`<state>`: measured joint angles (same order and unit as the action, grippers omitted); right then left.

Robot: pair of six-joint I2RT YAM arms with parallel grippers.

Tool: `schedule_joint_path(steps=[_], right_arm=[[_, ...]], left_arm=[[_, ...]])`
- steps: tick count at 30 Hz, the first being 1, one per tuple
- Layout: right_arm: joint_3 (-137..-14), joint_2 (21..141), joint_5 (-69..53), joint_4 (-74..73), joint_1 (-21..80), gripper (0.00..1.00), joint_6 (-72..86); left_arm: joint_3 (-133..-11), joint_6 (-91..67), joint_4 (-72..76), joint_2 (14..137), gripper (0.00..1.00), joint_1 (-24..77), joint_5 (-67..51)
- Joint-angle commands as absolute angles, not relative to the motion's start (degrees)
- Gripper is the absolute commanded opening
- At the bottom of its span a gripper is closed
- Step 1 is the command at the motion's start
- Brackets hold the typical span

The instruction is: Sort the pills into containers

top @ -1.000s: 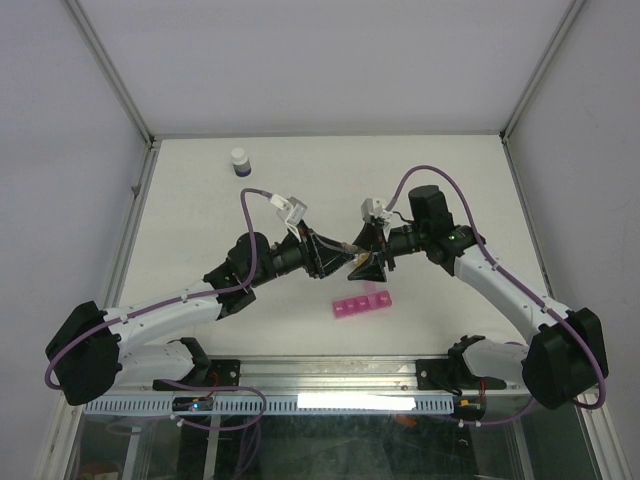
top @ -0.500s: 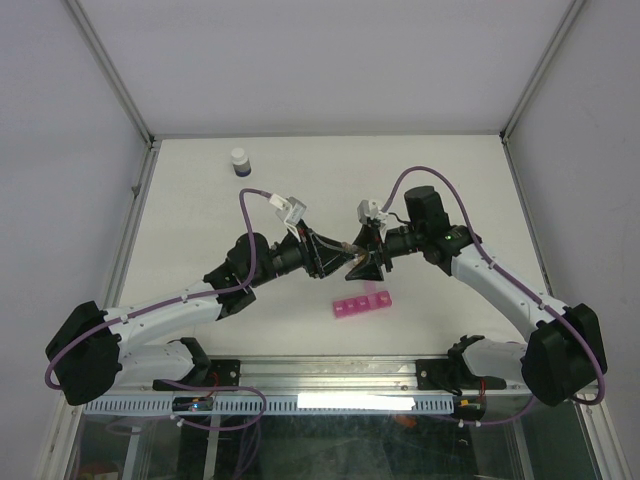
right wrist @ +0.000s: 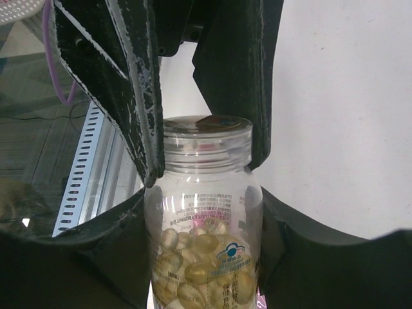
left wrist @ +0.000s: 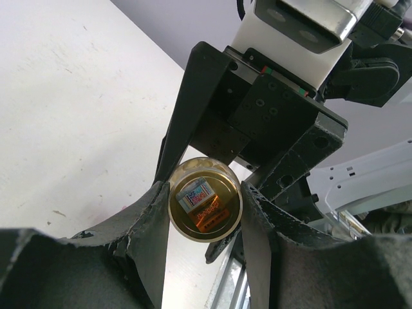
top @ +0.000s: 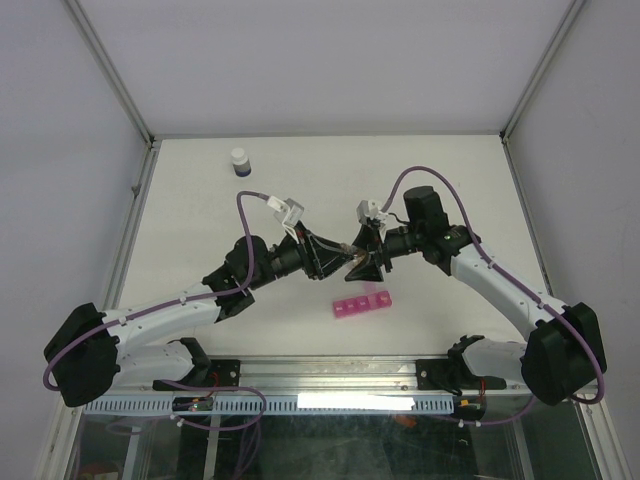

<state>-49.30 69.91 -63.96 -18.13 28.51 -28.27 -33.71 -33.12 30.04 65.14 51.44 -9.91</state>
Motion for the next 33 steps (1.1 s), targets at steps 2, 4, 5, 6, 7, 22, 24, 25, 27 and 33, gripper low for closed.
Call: schedule_joint_path(steps=[2, 4, 5, 6, 7, 22, 24, 25, 27, 33], right_arm=[[-50.54, 67.99, -65.72, -15.39, 27.12, 0.58, -25.42], [-50.49, 67.95, -65.67, -15.3, 27.14, 0.6, -25.36], [-50.39, 68.02, -65.7, -15.25, 27.16, 0.61, -25.33], [-50.43, 67.95, -65.71, -15.29, 27.11, 0.62, -25.36], [-50.45, 67.87, -65.76, -15.37, 27.1, 0.64, -25.4], [-49.83, 68.08, -67.29, -13.46, 27.3, 0.63, -23.73], [-49.88, 68.19, -67.18, -13.45, 27.41, 0.61, -23.73], [-49.81, 68.12, -67.15, -13.45, 27.48, 0.6, -23.73], [-49.89, 68.32, -67.19, -13.51, 27.5, 0.56, -23.73], [-50.89, 68.7, -68.86, -14.87, 27.53, 0.06, -24.39]], left_arm=[[-32.97, -33.44, 35.56, 62.5, 0.0, 51.77, -8.44], [-33.01, -33.55, 35.75, 62.41, 0.0, 51.77, -8.58], [-32.94, -33.56, 35.81, 62.28, 0.0, 51.77, -8.58], [-32.92, -33.53, 35.85, 62.2, 0.0, 51.77, -8.49], [-32.88, -33.57, 35.84, 62.16, 0.0, 51.77, -8.51], [-33.14, -33.9, 37.25, 62.96, 0.0, 51.77, -9.05], [-33.08, -33.97, 37.24, 62.89, 0.0, 51.77, -9.0], [-33.05, -33.98, 37.25, 62.85, 0.0, 51.78, -9.05], [-33.05, -33.93, 37.26, 62.76, 0.0, 51.77, -8.97], [-33.23, -33.95, 37.35, 63.01, 0.0, 51.77, -9.66]])
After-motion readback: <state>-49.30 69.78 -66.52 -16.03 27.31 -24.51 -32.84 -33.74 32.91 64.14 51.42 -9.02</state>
